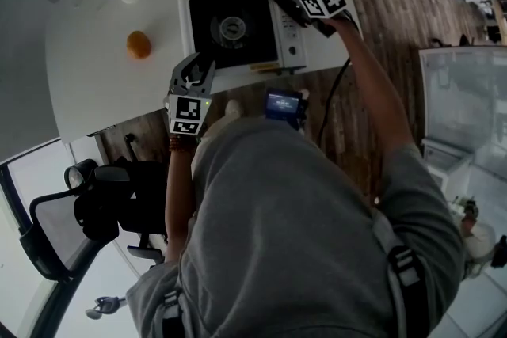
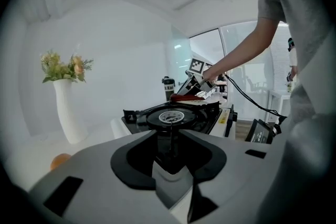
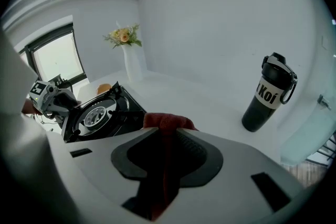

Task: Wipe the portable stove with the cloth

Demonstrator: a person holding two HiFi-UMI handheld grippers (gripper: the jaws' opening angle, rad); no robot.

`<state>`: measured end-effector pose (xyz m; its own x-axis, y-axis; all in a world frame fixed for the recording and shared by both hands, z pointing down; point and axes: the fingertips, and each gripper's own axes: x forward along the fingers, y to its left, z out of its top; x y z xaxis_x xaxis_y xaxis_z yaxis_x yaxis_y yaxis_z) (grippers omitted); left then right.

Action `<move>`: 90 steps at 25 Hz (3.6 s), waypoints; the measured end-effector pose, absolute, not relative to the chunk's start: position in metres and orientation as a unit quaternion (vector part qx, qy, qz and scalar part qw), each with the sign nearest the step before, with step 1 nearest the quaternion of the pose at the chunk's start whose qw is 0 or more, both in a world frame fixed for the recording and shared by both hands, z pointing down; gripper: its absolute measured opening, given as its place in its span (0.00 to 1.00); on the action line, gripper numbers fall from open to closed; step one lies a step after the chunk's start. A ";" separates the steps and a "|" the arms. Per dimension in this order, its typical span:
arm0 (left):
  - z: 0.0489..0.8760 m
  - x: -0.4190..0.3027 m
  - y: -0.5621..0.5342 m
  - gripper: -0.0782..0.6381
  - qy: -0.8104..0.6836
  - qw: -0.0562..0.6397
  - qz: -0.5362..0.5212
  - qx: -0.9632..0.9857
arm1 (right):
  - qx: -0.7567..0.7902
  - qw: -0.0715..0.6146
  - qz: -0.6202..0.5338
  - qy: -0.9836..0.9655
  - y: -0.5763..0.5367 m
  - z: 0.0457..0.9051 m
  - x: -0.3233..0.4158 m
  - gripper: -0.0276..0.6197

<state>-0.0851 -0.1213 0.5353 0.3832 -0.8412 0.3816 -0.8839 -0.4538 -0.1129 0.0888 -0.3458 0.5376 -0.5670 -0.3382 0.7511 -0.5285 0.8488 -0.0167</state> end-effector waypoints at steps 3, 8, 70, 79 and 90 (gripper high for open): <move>0.536 -0.087 -0.123 0.31 -0.517 0.071 0.190 0.832 | 0.248 0.399 0.119 -0.875 -0.343 0.537 0.088 0.21; 0.539 -0.082 -0.121 0.32 -0.512 0.054 0.213 0.830 | 0.256 0.399 0.120 -0.872 -0.340 0.537 0.089 0.18; 0.539 -0.080 -0.120 0.36 -0.511 0.051 0.203 0.834 | 0.247 0.481 0.062 -0.839 -0.168 0.539 0.112 0.14; 0.539 -0.081 -0.120 0.36 -0.514 0.050 0.202 0.832 | 0.253 0.477 0.075 -0.839 -0.140 0.540 0.123 0.14; 0.539 -0.077 -0.117 0.37 -0.492 0.062 0.207 0.843 | 0.321 0.400 0.061 -0.856 -0.170 0.505 0.128 0.14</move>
<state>-0.0772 -0.1175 0.5392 0.4296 -0.8046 0.4099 -0.8562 -0.5072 -0.0983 0.1284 -0.1699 0.5046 -0.4744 -0.5005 0.7242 -0.5982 0.7868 0.1518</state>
